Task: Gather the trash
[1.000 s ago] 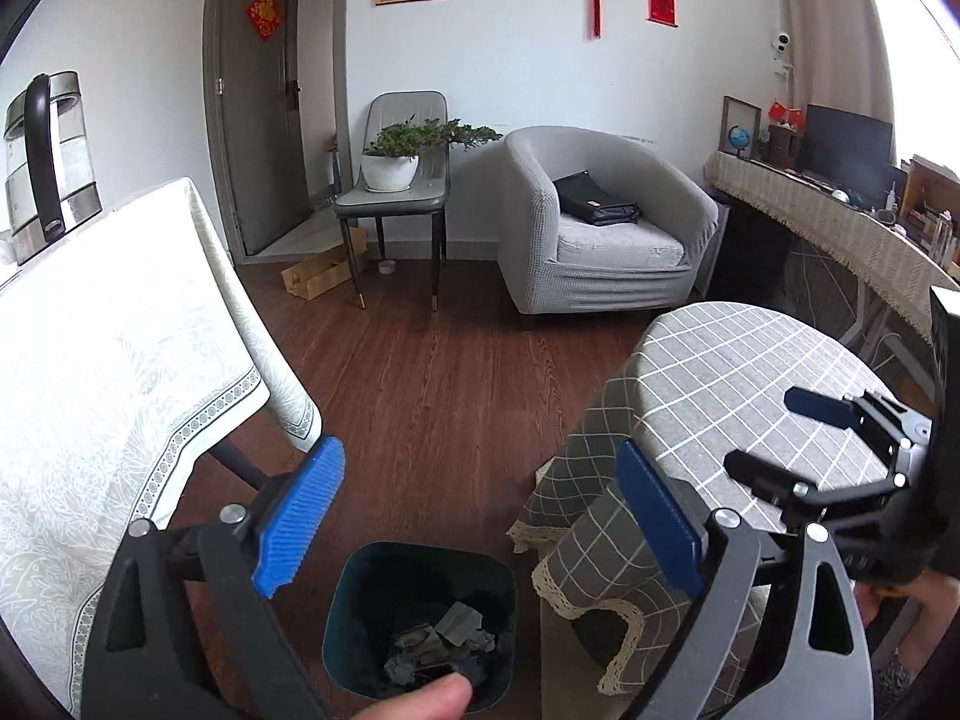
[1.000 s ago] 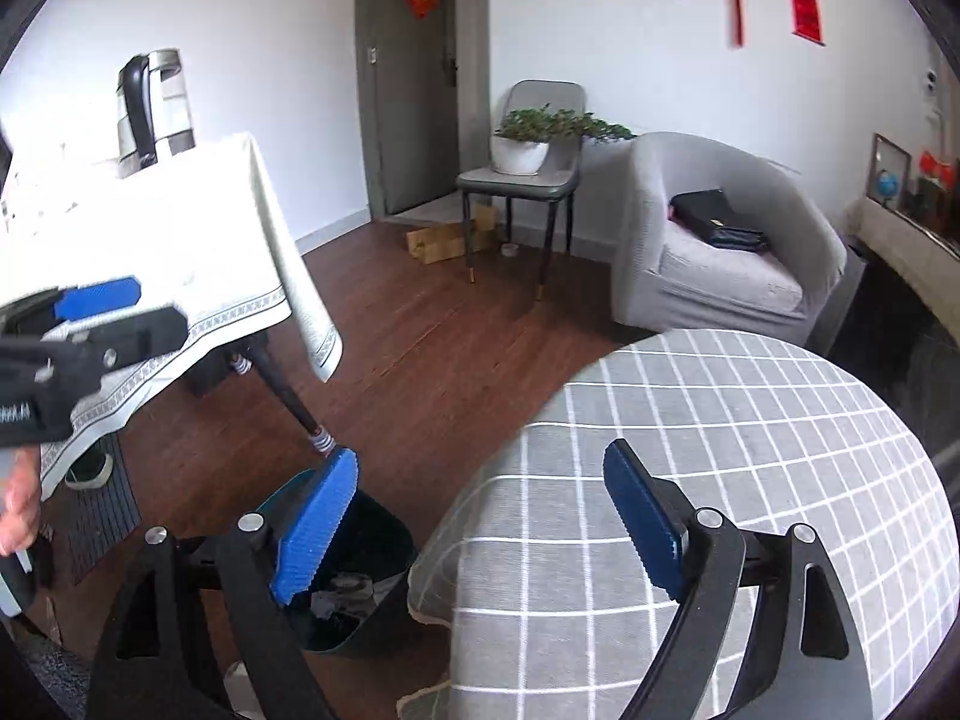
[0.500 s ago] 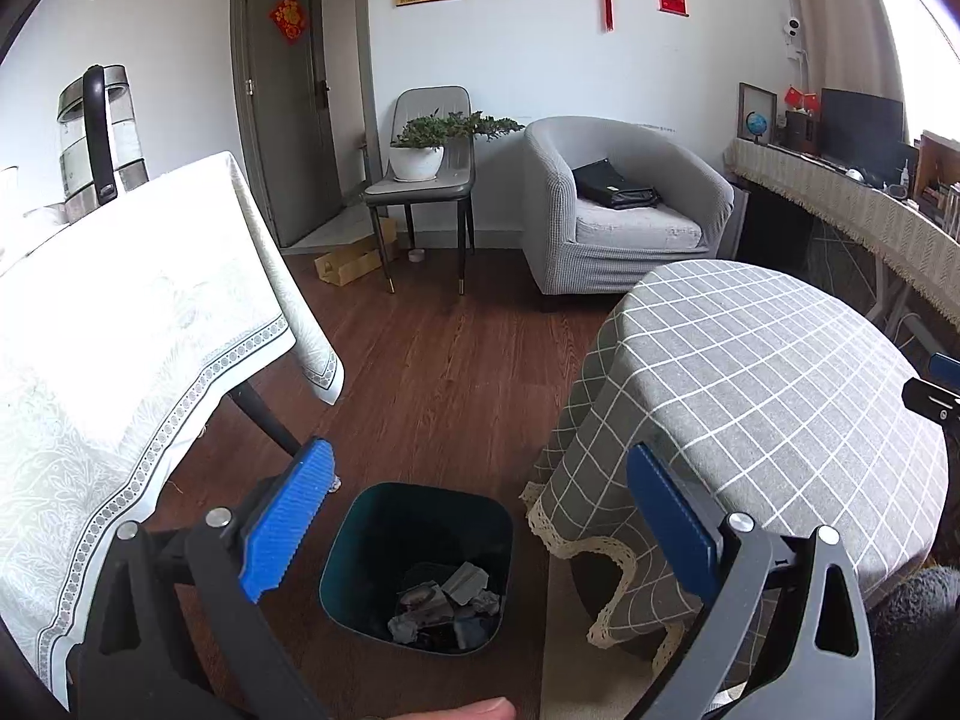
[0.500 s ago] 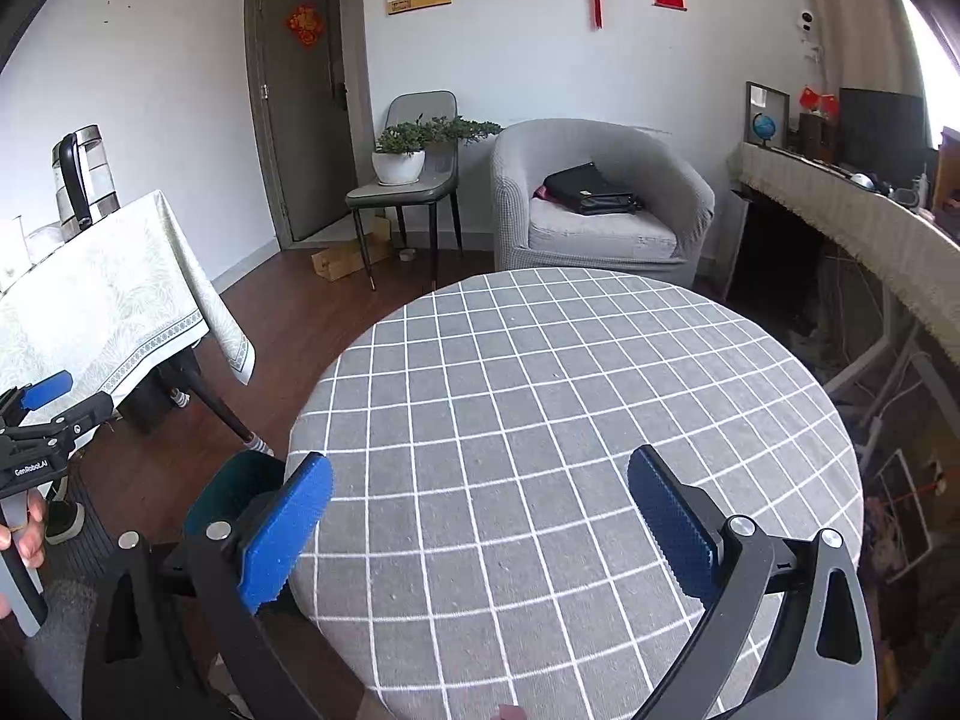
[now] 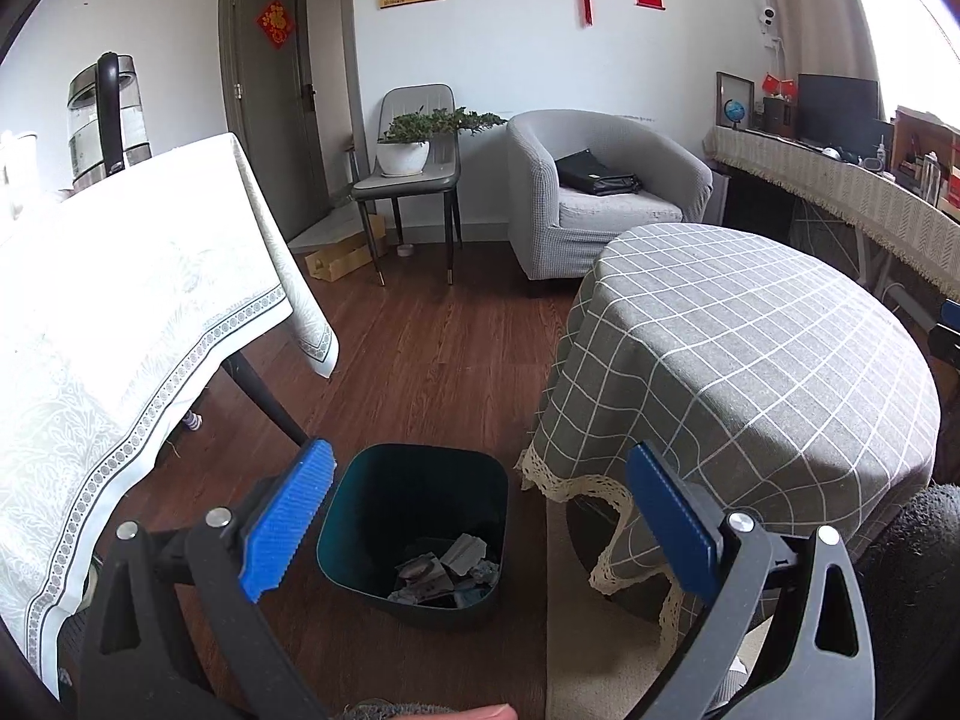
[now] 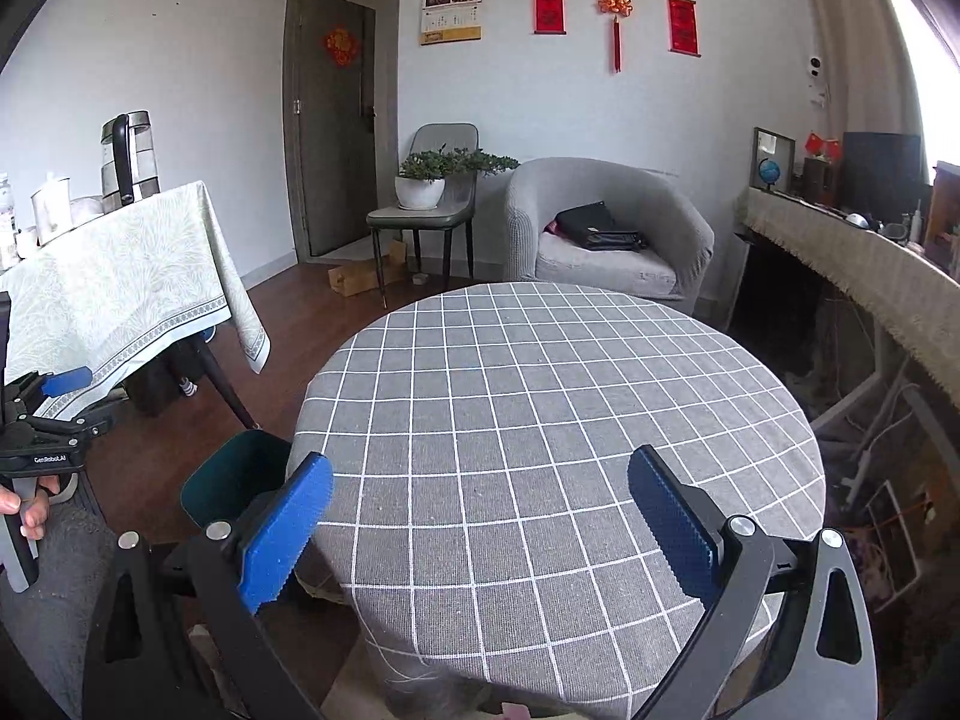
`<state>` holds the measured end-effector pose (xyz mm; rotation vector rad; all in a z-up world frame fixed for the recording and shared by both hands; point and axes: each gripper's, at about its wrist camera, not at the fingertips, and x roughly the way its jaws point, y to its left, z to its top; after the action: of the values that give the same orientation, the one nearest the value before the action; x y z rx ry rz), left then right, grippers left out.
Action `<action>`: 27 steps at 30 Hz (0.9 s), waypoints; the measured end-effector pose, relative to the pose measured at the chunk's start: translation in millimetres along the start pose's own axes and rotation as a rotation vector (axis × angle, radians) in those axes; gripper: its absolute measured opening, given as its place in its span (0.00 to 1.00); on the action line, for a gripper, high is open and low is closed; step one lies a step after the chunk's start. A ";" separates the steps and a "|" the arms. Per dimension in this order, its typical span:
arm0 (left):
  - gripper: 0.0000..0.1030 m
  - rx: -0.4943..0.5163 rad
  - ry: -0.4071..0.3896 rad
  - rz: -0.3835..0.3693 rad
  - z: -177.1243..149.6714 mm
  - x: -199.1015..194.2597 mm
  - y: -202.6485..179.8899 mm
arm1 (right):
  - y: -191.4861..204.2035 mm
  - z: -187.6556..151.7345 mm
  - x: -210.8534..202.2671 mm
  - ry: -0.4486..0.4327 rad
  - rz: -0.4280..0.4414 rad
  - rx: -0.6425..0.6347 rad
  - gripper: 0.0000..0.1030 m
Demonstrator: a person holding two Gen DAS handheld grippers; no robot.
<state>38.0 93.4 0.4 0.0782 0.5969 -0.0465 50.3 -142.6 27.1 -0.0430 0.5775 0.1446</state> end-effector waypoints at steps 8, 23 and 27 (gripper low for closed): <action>0.97 0.011 -0.022 0.051 -2.1 -4.0 -1.3 | 2.9 -7.4 5.8 0.002 0.058 -0.013 0.97; 0.97 -0.019 -0.012 0.072 -4.6 -1.4 6.0 | 5.6 -7.3 5.4 -0.009 0.078 -0.025 0.97; 0.97 -0.025 -0.008 0.066 -4.8 -0.4 7.8 | 4.1 -7.6 5.0 -0.011 0.080 -0.018 0.97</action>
<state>35.5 101.5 -2.8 0.0736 0.5860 0.0242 49.7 -138.6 17.9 -0.0365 0.5672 0.2280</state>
